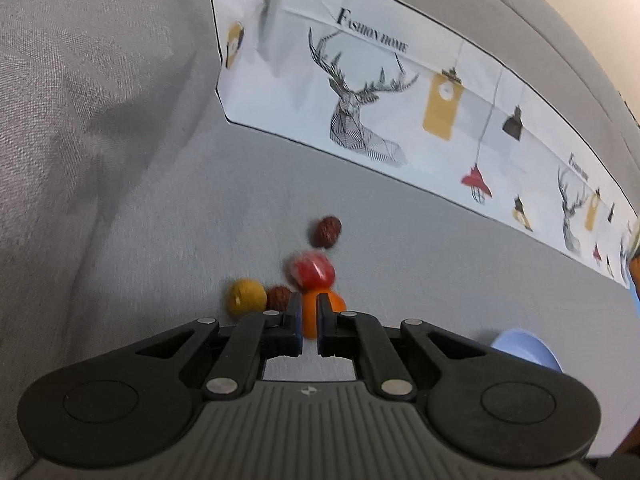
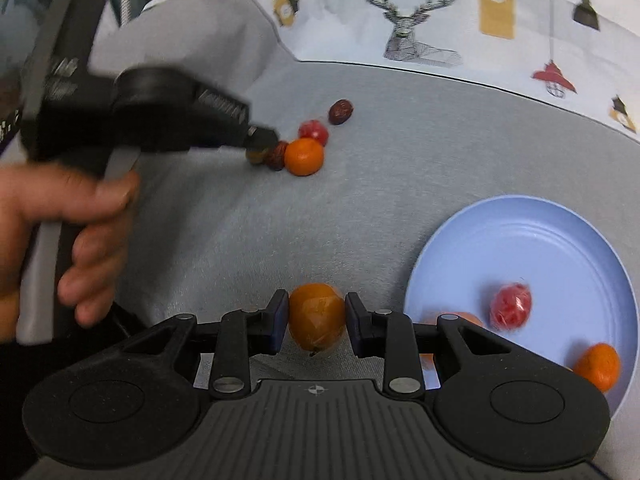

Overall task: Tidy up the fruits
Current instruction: 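Carry the mandarin toward the plate with the right tool while the left tool grasps a red date, then carry the red date with the left tool while the right tool holds the mandarin over the plate, then open the right tool to drop the mandarin while the left tool releases the date onto the plate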

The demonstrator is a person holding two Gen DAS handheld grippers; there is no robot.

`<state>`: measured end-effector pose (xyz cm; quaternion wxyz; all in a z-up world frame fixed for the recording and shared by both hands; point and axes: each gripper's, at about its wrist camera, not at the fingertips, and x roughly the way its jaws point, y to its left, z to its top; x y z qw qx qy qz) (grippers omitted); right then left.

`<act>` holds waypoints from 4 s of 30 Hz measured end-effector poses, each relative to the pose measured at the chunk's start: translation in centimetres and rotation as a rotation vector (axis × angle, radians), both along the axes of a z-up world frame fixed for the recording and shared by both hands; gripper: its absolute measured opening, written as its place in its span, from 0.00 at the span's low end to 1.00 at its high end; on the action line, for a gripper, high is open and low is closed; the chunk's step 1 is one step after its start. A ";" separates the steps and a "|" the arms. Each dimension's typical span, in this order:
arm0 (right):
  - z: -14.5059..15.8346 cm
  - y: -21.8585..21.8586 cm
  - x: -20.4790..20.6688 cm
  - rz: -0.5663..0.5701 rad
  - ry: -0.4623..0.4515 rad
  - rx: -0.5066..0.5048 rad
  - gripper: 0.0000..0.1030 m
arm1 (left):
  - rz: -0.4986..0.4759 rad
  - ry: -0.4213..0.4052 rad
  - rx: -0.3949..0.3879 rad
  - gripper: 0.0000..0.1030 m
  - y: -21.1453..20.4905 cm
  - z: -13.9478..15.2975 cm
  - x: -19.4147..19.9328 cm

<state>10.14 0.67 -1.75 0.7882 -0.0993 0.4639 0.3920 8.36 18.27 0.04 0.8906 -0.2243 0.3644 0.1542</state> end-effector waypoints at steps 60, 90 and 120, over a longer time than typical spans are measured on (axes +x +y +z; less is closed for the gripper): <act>4.4 -16.8 0.1 -0.277 -0.208 0.164 0.31 | -0.216 -0.146 0.207 0.21 -11.0 5.3 -7.8; 2.8 -18.7 0.7 -0.298 -0.224 0.168 0.31 | -0.229 -0.087 0.269 0.21 -12.0 4.6 -6.6; 2.3 -18.7 1.6 -0.376 -0.280 0.143 0.31 | -0.509 -0.109 0.293 0.21 -22.2 0.3 -5.7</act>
